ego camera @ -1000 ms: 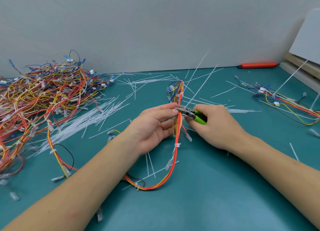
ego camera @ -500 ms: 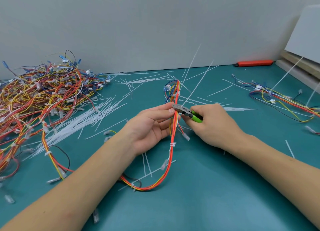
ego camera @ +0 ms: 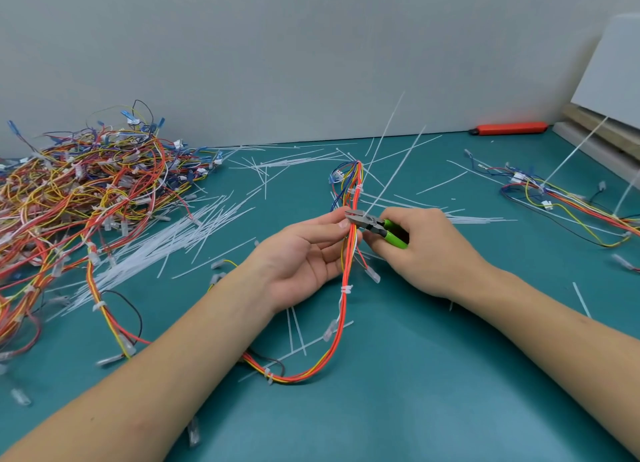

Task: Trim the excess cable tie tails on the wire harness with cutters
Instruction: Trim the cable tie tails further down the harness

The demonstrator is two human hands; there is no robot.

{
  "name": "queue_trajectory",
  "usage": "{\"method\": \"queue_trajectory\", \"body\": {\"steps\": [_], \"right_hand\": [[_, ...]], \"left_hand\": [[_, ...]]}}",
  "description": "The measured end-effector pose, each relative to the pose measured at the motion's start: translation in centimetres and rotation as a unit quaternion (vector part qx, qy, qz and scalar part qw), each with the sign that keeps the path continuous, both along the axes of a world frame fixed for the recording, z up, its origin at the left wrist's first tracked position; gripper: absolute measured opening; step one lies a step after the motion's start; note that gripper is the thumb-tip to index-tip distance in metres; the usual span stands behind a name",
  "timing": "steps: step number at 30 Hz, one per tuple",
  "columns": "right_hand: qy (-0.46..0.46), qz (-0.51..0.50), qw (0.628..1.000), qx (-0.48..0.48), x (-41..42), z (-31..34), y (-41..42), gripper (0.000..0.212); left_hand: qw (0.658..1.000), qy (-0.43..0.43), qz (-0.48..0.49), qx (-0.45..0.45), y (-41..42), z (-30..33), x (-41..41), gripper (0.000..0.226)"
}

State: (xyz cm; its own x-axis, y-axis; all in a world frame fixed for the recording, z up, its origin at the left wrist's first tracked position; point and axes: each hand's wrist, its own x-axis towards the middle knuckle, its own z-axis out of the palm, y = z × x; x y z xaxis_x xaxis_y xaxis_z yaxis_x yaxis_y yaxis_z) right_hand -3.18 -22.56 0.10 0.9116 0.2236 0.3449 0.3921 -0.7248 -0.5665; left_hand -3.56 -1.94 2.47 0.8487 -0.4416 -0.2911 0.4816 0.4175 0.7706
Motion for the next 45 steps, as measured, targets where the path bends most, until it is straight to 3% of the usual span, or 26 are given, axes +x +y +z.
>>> {"method": "queue_trajectory", "body": {"steps": [23, 39, 45], "right_hand": [[-0.006, 0.014, 1.000, 0.018, 0.0, -0.2, -0.1, 0.033], [-0.032, 0.036, 0.999, 0.000, -0.1, 0.5, 0.1, 0.014], [-0.032, 0.035, 0.999, -0.002, -0.4, 0.9, 0.2, 0.017]], "left_hand": [[1.000, 0.009, 0.013, -0.017, -0.4, -0.4, 0.1, 0.050], [1.000, 0.007, 0.011, -0.019, -0.4, -0.4, 0.1, 0.050], [1.000, 0.009, 0.008, -0.029, -0.3, -0.4, 0.1, 0.048]]}}
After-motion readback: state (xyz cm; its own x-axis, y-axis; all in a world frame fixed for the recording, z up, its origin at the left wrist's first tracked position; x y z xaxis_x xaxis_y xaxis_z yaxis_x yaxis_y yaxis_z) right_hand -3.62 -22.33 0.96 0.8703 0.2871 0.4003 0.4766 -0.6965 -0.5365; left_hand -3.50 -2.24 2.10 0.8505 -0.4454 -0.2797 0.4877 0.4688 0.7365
